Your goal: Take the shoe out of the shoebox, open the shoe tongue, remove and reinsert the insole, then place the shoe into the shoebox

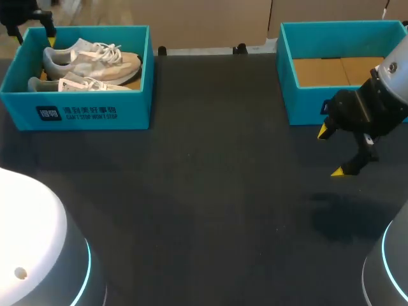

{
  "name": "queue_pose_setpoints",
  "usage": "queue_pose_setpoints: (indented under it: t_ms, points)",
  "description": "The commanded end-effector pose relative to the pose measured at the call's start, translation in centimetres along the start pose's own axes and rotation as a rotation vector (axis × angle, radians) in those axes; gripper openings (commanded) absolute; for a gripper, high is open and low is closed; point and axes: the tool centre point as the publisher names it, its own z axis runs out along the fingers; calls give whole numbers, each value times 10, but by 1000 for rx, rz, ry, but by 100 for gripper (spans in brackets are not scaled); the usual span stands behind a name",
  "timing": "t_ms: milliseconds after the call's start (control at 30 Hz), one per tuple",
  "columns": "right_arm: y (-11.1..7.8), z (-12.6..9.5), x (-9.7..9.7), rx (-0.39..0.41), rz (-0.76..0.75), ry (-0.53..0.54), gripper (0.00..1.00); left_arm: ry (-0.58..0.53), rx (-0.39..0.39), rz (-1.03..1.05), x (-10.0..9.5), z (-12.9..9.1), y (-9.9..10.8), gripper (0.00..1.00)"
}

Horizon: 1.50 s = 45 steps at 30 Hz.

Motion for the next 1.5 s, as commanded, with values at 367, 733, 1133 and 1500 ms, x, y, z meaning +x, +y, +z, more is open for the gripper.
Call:
queue_pose_setpoints:
  t_ms: [367,733,1133,1500]
  points:
    - [0,1,-1,2,0,1,100,7,-14,-3,-2,-7,-11,100]
    - [0,1,-1,2,0,1,100,-31,-37,37,1,-5,-51,100]
    - [0,1,-1,2,0,1,100,-6,-43,106,-6,1,-94,100]
    - [0,1,-1,2,0,1,100,4,-45,100,-7,22,-106,69]
